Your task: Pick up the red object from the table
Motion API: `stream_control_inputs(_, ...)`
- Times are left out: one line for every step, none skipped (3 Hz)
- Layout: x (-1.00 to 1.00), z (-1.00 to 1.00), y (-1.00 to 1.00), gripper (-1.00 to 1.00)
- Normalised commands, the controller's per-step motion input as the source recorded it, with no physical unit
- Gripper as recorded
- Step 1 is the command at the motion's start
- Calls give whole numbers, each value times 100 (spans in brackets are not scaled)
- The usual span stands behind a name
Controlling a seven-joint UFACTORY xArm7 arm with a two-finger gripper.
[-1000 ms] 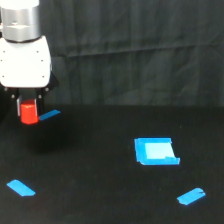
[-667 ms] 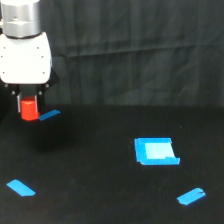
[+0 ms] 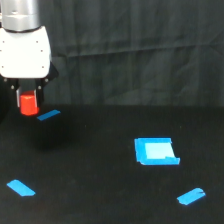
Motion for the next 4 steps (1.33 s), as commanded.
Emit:
stream_control_inputs(7, 40, 19, -100)
stream_control_inputs(-2, 48, -4, -100)
stream_control_inputs(-8, 45, -4, -100)
stream_control_inputs(-6, 36, 0, -100)
